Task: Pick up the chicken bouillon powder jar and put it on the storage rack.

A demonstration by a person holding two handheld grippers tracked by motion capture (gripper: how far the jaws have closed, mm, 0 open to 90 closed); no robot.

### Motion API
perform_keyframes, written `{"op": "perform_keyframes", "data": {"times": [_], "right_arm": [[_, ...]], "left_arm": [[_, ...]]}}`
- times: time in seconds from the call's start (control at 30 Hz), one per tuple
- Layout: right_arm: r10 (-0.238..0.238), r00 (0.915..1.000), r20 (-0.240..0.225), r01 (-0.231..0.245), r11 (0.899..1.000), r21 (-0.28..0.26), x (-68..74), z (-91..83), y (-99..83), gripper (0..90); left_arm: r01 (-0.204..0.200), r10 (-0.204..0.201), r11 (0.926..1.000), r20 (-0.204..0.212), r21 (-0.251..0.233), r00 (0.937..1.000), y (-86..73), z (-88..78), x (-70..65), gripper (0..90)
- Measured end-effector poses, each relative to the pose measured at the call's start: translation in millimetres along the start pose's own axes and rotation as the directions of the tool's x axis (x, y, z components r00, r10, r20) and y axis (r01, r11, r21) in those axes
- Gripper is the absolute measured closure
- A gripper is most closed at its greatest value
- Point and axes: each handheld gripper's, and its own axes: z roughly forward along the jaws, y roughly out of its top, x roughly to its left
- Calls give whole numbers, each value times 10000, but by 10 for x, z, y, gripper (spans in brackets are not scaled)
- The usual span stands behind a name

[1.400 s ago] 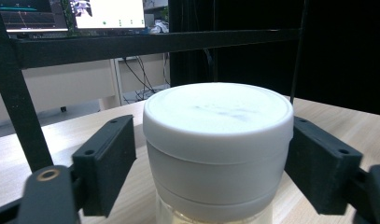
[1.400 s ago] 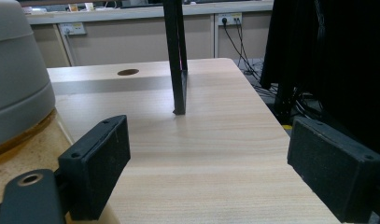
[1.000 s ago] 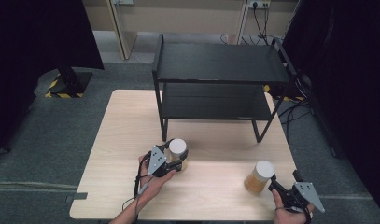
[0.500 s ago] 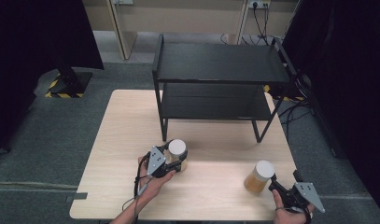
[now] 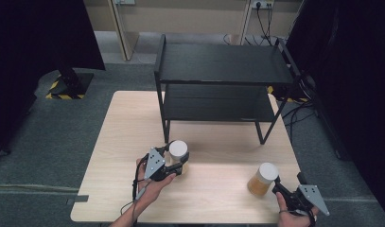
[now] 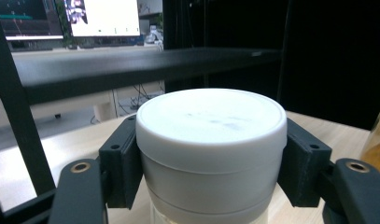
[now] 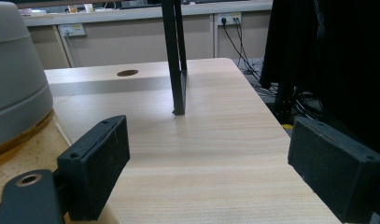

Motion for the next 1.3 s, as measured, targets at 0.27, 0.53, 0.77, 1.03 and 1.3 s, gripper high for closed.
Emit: {"op": "perform_keyframes", "data": {"times": [0.27, 0.53, 0.77, 1.03, 1.3], "right_arm": [[27, 10000, -17, -27, 10000, 3, -6, -1, 1, 129], [126, 9999, -36, -126, 9999, -40, -17, -3, -7, 129], [99, 9999, -40, -99, 9999, -29, -16, -4, -5, 129], [82, 10000, -40, -82, 10000, -37, -15, -3, -7, 129], [77, 10000, -41, -77, 10000, -48, -15, -4, -9, 129]], "left_arm": [[-156, 148, 9989, -171, -435, 9997, 249, 1, 38, 336], [-316, 279, 9959, -447, -842, 9986, 468, 29, 69, 336], [-371, 298, 9933, -676, -1095, 9973, 652, 75, 94, 336], [-418, 287, 9878, -885, -1499, 9957, 845, 142, 116, 336], [-482, 308, 9834, -1004, -1751, 9945, 1022, 183, 125, 336]]}}
